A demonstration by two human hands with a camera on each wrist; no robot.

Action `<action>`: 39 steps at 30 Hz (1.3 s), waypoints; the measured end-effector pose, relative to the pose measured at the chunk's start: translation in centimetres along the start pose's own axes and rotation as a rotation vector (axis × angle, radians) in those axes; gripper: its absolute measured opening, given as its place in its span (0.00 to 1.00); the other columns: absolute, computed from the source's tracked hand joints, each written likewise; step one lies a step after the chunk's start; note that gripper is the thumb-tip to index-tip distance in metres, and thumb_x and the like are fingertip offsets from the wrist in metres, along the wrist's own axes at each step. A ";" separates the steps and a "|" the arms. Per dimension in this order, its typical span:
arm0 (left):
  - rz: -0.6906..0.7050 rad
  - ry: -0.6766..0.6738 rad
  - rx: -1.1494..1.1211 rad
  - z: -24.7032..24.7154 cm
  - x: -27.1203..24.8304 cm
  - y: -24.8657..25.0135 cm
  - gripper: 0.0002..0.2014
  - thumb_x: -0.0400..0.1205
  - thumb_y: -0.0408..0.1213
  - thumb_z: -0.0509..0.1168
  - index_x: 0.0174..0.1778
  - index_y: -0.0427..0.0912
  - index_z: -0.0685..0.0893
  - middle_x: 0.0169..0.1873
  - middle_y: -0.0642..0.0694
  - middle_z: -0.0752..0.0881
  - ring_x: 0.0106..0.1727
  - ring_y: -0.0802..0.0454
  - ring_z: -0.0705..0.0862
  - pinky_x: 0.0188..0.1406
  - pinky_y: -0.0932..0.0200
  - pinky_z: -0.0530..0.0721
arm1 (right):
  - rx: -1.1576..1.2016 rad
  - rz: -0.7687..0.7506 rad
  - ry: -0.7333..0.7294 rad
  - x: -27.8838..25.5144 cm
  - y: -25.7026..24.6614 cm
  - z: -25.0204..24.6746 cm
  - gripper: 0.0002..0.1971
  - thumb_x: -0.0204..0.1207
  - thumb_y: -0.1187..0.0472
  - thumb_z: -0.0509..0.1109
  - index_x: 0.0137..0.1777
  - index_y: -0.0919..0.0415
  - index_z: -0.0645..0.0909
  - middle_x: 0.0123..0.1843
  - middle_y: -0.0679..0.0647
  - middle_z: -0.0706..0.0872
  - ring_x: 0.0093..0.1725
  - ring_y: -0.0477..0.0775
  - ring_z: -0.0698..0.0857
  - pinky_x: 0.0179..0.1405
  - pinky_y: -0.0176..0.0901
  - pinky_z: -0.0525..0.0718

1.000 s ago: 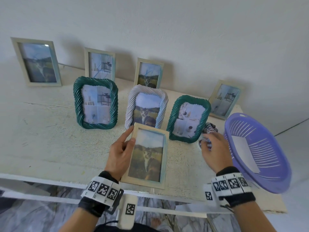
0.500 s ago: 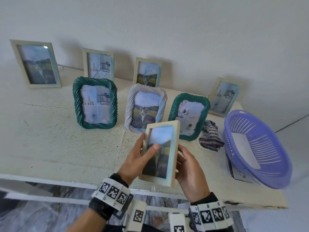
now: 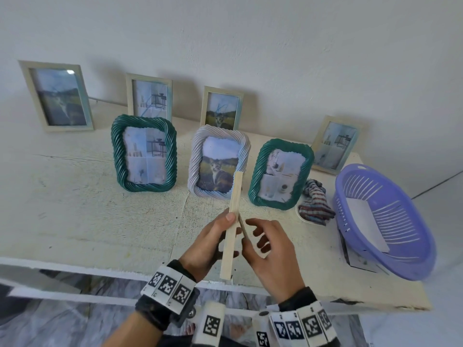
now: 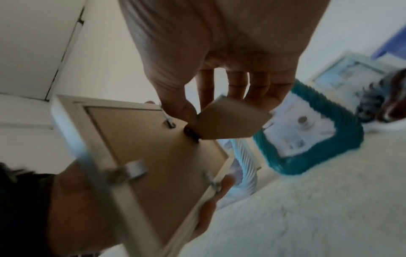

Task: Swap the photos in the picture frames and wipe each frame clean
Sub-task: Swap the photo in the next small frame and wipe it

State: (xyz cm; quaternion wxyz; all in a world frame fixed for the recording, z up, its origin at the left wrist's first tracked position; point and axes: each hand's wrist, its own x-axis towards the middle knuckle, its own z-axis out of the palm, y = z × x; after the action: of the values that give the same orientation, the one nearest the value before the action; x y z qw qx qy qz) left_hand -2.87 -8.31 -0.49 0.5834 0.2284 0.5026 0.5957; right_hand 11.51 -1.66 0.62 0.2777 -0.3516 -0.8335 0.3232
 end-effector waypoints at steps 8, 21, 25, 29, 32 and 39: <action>0.043 0.100 0.191 0.0 -0.2 0.1 0.58 0.56 0.76 0.72 0.82 0.56 0.61 0.66 0.58 0.81 0.63 0.62 0.83 0.69 0.42 0.79 | -0.335 -0.003 0.047 0.2 0.0 -1.3 0.10 0.79 0.50 0.66 0.53 0.46 0.87 0.30 0.46 0.88 0.25 0.48 0.83 0.24 0.44 0.81; -0.149 -0.002 0.117 -0.5 0.3 4.4 0.42 0.74 0.74 0.40 0.65 0.50 0.84 0.56 0.38 0.89 0.58 0.37 0.87 0.49 0.34 0.86 | 1.004 0.686 -0.206 1.6 1.6 -3.5 0.31 0.74 0.34 0.64 0.45 0.68 0.83 0.31 0.58 0.86 0.29 0.52 0.85 0.30 0.42 0.82; -0.133 -0.023 0.174 0.9 1.6 6.9 0.34 0.75 0.72 0.45 0.63 0.56 0.83 0.54 0.41 0.90 0.55 0.38 0.89 0.50 0.31 0.86 | 0.930 0.552 -0.160 2.7 1.9 -5.3 0.35 0.64 0.34 0.75 0.55 0.66 0.87 0.52 0.68 0.89 0.51 0.63 0.88 0.56 0.53 0.82; -0.022 -0.031 0.269 3.0 3.6 11.3 0.33 0.79 0.67 0.48 0.66 0.48 0.81 0.45 0.42 0.92 0.45 0.43 0.90 0.45 0.37 0.88 | 0.818 0.380 -0.104 6.2 1.0 -9.2 0.36 0.61 0.33 0.78 0.59 0.61 0.86 0.59 0.67 0.87 0.61 0.69 0.84 0.65 0.72 0.77; 0.100 0.006 0.381 4.6 6.5 15.7 0.33 0.83 0.65 0.48 0.74 0.46 0.75 0.59 0.32 0.85 0.47 0.41 0.89 0.38 0.45 0.88 | 0.612 0.110 -0.014 10.2 -0.3 -13.1 0.22 0.75 0.42 0.70 0.60 0.57 0.84 0.57 0.61 0.88 0.57 0.66 0.87 0.54 0.68 0.84; 0.333 0.042 0.573 9.9 15.0 26.5 0.30 0.85 0.63 0.45 0.50 0.46 0.85 0.41 0.43 0.91 0.41 0.46 0.90 0.34 0.55 0.84 | 0.289 -0.094 0.168 24.0 -1.0 -20.2 0.08 0.81 0.65 0.65 0.55 0.57 0.84 0.46 0.56 0.89 0.42 0.54 0.89 0.41 0.52 0.90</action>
State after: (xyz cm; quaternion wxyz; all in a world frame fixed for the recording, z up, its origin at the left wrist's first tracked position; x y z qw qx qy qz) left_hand -9.95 13.77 21.62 0.3795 0.4498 0.6175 0.5218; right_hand 10.68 23.05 19.85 0.4087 -0.2947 -0.7678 0.3958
